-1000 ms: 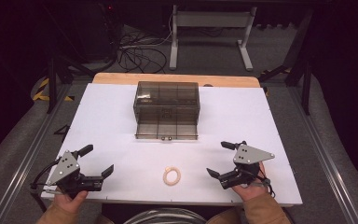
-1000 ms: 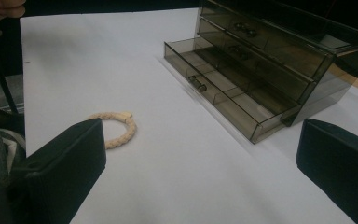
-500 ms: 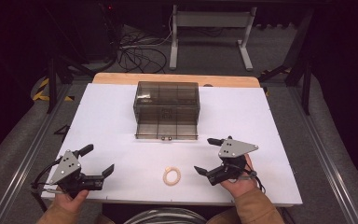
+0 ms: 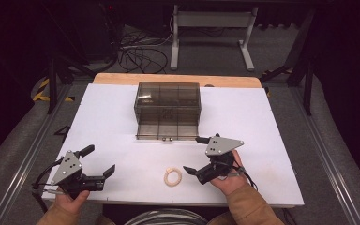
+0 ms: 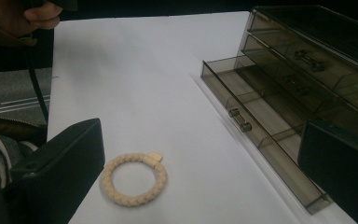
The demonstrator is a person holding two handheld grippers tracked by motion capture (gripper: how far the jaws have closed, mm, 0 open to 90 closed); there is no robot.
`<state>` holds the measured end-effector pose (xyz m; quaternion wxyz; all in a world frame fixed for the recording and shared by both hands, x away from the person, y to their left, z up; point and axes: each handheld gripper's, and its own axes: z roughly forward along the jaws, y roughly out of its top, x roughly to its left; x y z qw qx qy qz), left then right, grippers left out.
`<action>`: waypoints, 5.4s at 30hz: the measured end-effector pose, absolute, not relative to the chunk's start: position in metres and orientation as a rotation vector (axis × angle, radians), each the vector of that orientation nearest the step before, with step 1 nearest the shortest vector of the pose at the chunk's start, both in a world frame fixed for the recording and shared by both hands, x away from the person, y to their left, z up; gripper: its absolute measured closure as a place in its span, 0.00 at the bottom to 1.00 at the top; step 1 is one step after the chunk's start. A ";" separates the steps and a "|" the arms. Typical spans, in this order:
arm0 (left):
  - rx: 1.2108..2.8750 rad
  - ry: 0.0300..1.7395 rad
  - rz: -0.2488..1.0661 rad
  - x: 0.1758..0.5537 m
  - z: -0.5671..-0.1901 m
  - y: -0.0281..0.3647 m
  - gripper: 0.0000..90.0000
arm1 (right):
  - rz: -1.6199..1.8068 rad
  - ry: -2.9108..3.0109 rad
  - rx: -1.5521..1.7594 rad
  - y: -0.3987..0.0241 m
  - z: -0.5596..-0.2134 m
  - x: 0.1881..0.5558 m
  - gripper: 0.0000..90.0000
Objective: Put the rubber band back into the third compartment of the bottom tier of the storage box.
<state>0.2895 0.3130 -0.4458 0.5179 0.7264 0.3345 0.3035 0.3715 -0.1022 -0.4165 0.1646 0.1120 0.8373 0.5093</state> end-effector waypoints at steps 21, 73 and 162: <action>1.743 0.798 0.726 0.290 -0.446 0.313 0.04 | 1.445 2.450 0.274 -0.074 -0.419 0.378 0.01; 1.751 0.793 0.719 0.291 -0.446 0.313 0.04 | 0.923 2.794 0.377 -0.031 -0.448 0.383 0.61; 1.755 0.794 0.733 0.291 -0.446 0.313 0.05 | 0.986 2.657 0.418 -0.036 -0.433 0.373 0.94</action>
